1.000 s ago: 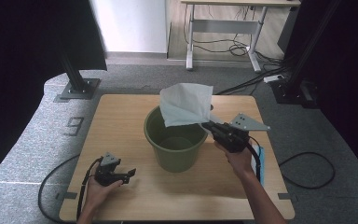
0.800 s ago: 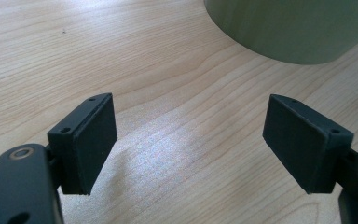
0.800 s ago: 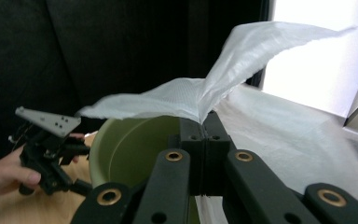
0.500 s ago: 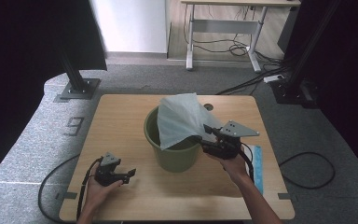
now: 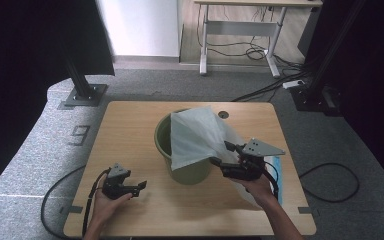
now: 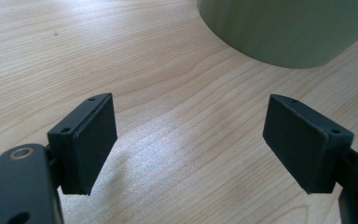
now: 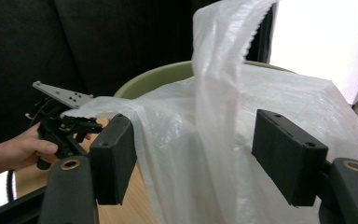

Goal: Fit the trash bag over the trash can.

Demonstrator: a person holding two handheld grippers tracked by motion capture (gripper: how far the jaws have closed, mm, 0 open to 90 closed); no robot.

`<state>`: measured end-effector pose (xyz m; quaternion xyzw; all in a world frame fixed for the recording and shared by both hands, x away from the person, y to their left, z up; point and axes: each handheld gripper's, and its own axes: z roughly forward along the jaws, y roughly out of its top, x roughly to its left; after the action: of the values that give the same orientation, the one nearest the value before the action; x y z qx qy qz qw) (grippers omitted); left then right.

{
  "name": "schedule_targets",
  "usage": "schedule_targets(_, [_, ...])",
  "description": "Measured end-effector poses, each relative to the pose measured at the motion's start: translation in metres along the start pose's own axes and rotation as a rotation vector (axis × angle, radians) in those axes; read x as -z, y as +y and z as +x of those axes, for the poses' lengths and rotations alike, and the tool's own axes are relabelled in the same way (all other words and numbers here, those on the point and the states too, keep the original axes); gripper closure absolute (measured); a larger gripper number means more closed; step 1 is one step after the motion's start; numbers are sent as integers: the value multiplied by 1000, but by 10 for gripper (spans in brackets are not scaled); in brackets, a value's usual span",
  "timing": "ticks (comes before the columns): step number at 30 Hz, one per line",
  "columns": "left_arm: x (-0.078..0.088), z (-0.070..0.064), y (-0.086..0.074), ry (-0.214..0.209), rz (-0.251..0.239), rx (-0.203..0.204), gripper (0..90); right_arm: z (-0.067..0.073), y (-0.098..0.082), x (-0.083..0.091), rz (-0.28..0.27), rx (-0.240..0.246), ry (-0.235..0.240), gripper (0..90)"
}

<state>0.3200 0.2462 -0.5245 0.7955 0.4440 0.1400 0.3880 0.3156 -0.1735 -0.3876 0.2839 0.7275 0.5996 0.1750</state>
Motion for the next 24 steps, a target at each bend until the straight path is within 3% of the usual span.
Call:
schedule_targets(5, [1,0,0,3,-1,0,173,-5,2,-7,-21,-7,-29,401])
schedule_targets(6, [1,0,0,3,-2,1,173,-6,5,-13,-18,-5,-61,443])
schedule_targets(8, [1,1,0,4,-1,0,173,-6,7,-18,-13,5,-80,460])
schedule_targets(11, [1,2,-1,4,-1,-1,173,-4,9,-24,5,4,-76,459])
schedule_targets(14, [2,2,-1,3,-3,2,174,0,8,-24,25,11,-65,400])
schedule_targets(18, [2,2,-1,3,-7,5,173,2,7,-16,4,6,-66,333])
schedule_targets(24, [6,-1,3,-19,-27,14,173,1,5,10,-46,-6,-52,226])
